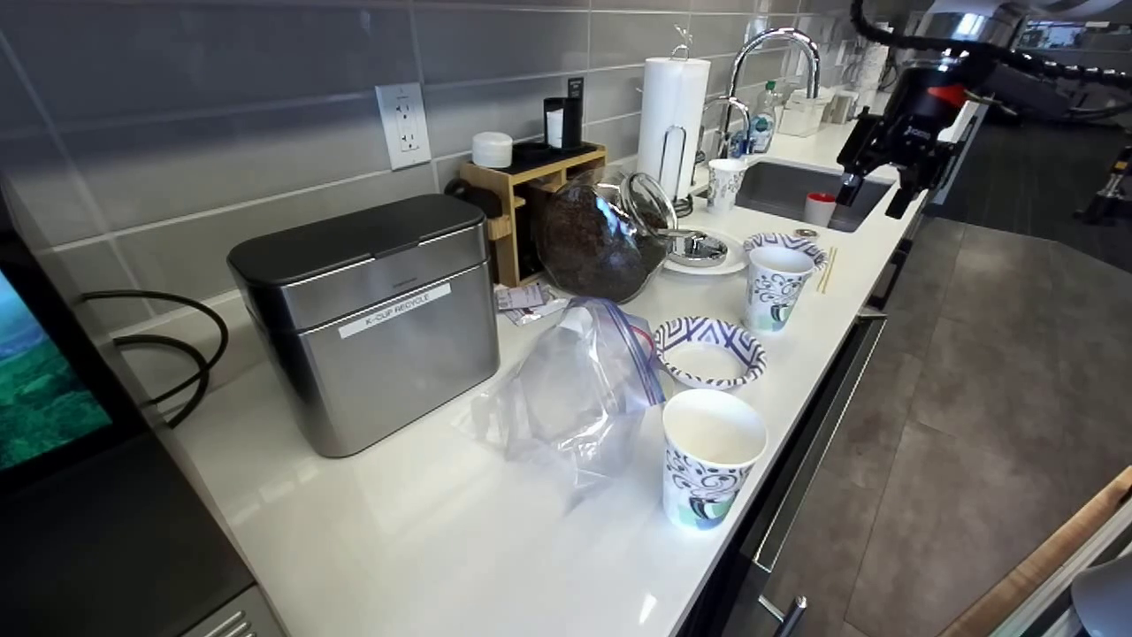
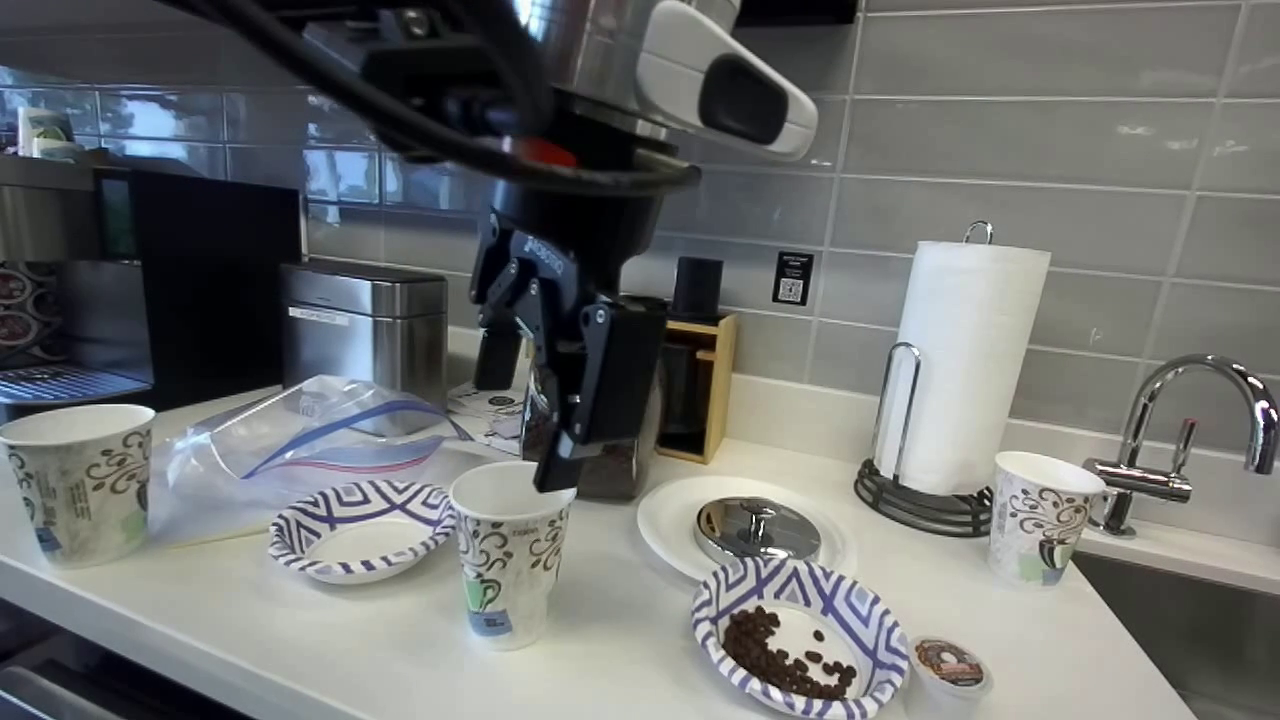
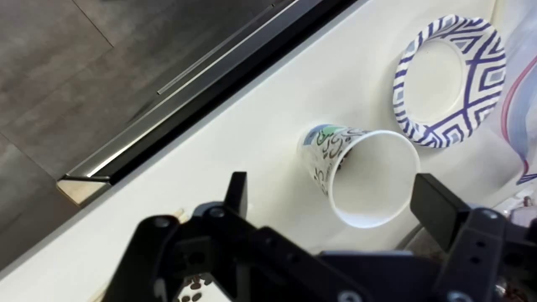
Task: Place the coffee beans from the container in the coffee cup using the silver spoon then pour the beans into the bowl on the right.
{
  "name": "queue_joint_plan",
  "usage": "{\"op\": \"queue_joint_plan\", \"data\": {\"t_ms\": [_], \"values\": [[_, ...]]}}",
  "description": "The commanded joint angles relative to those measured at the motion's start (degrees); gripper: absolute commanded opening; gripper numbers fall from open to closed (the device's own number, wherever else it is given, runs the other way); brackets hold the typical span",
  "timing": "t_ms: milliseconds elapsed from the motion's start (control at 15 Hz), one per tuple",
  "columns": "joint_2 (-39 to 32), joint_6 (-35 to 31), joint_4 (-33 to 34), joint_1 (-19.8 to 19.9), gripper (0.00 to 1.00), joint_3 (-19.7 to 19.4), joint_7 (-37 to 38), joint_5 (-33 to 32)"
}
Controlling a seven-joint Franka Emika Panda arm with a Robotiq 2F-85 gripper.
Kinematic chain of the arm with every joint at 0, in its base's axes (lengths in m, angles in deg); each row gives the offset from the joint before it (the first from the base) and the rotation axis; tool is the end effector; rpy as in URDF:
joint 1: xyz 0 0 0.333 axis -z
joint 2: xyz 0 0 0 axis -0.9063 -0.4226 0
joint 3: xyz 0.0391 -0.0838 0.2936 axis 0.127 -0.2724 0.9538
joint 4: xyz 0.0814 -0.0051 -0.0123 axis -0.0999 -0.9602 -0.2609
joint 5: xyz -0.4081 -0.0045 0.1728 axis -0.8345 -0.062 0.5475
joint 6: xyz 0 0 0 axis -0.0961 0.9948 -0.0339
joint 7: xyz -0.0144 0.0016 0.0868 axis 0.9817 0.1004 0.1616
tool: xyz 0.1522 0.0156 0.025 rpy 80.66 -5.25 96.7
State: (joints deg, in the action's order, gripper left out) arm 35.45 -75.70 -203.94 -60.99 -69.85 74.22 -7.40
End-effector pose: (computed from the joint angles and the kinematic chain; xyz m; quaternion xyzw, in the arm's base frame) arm 0.4698 -0.0876 0.3342 -0.9870 0.0965 0.0093 0.1282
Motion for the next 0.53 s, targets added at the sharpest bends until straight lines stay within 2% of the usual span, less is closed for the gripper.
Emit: {"op": "queue_joint_plan", "data": {"t_ms": [0, 267, 333, 400, 467], "values": [[-5.14, -1.05, 4.56, -1.74, 1.00, -2.24, -11.23, 6.56], [-11.83, 1.35, 10.87, -2.96, 1.00, -2.38, -22.54, 14.80], [-13.89, 2.97, 12.83, -2.78, 1.00, -1.74, -22.64, 14.95], [-8.62, 0.20, 8.19, -1.36, 1.00, -0.88, -19.61, 12.49], [-10.35, 0.85, 9.62, -1.41, 1.00, -0.57, -20.52, 13.17]]}}
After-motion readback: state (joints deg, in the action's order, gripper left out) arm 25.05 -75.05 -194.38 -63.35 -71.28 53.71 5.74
